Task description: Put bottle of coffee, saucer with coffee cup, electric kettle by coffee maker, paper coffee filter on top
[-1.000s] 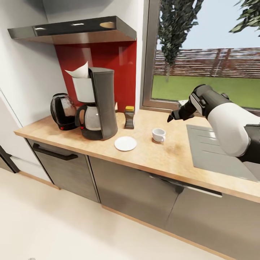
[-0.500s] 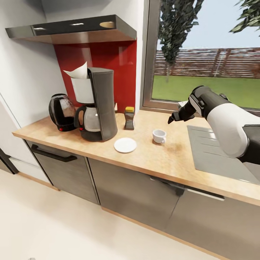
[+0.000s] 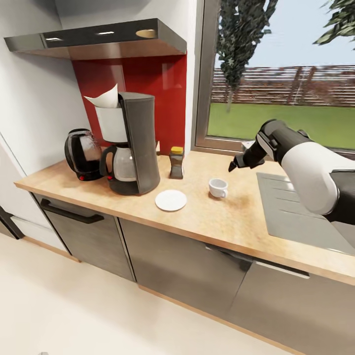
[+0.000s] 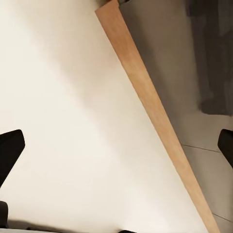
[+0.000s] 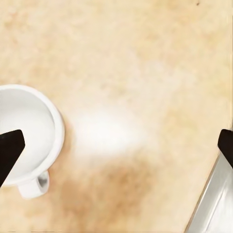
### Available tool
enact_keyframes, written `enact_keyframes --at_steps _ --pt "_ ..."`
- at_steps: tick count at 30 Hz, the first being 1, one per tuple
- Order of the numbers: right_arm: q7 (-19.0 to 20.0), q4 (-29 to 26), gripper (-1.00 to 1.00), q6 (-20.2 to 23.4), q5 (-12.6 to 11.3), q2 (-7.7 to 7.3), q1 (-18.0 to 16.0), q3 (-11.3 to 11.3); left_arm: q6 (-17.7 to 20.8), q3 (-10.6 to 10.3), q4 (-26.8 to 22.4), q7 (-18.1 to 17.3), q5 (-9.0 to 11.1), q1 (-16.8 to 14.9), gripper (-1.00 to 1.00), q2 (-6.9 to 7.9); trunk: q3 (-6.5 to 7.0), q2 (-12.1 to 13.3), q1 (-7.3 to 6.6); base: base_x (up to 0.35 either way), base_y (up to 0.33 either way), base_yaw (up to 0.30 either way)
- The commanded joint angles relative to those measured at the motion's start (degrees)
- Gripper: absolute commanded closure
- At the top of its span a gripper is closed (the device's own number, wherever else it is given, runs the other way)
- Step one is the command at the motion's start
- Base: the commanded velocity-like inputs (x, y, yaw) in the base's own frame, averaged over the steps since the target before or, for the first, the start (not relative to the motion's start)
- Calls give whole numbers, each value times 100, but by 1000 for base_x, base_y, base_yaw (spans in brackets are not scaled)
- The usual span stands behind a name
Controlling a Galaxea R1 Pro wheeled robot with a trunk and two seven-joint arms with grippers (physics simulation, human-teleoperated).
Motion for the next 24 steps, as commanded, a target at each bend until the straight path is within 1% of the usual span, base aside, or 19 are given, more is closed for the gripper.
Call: enact_keyframes --at_steps 1,8,17,24 --pt "58 15 -100 13 54 3 -3 9 60 45 0 -21 -11 -3 -100 1 -5 -3 0 5 0 0" --pt "53 105 -100 13 54 59 -2 14 58 45 0 -23 -11 -2 -100 1 -5 -3 0 58 46 0" --pt "41 131 -100 13 54 85 -2 14 64 45 0 -22 -11 -2 -100 1 -5 -3 0 45 39 0" --pt "-144 244 -100 8 54 105 -2 14 67 45 0 -22 -11 -3 -100 2 -5 -3 0 37 33 0"
